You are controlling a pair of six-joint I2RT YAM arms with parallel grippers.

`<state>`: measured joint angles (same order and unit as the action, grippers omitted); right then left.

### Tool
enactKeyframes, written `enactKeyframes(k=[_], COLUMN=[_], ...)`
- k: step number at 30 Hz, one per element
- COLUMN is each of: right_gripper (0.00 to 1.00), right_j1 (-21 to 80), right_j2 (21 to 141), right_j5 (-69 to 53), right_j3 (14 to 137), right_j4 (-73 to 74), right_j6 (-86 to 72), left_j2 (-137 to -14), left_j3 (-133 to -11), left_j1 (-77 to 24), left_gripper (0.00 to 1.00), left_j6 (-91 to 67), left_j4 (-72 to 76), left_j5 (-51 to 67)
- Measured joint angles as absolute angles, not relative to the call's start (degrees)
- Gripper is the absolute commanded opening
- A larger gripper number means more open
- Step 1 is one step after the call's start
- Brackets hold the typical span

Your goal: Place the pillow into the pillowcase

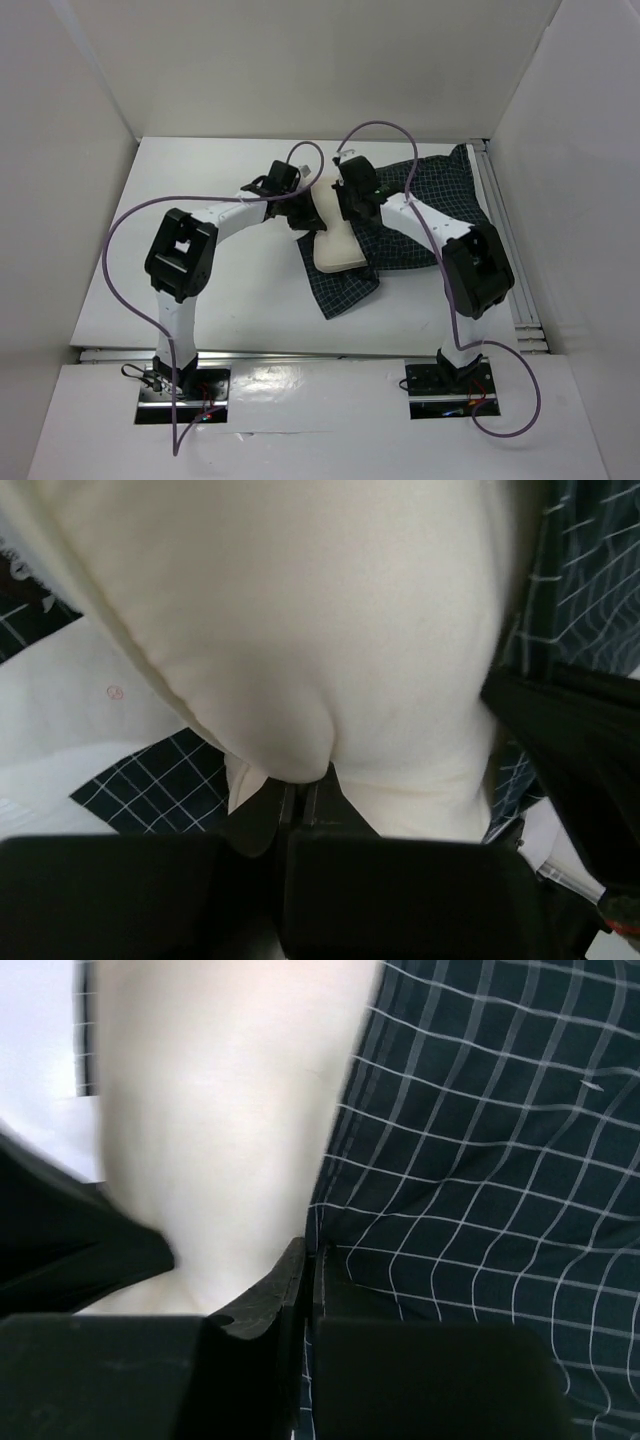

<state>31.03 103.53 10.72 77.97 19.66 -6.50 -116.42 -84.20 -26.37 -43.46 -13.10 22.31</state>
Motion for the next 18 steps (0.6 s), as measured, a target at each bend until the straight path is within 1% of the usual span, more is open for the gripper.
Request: enactKeyframes(k=[4,10,15,18], right_gripper=[0.00,0.00,0.00,0.00], right_j1=[30.8,30.2,28.4,28.1], right_j2=[103.0,102.5,101.0,100.4], right_j5=[3.1,-16.6,-29.5,-34.8], right_j3=[78.9,80.6,81.7,81.7], right_j4=[19.8,17.8,15.2,12.4], right_j6=[-5.0,-5.5,-7.9,-10.2], left_j2=[-115.0,-110.1,-103.8,-99.2], left_j3=[-83.0,-82.5,-80.8,-77.9], left_j1=[-26.4,-26.8,-26.9,-27.0], left_gripper=[0.00,0.00,0.00,0.00], left_j6=[-42.6,-41.7,-40.7,-40.8], left_j4=[-11.3,-13.0,-15.0,-14.6], left_j5=[23.0,23.1,20.4,17.0])
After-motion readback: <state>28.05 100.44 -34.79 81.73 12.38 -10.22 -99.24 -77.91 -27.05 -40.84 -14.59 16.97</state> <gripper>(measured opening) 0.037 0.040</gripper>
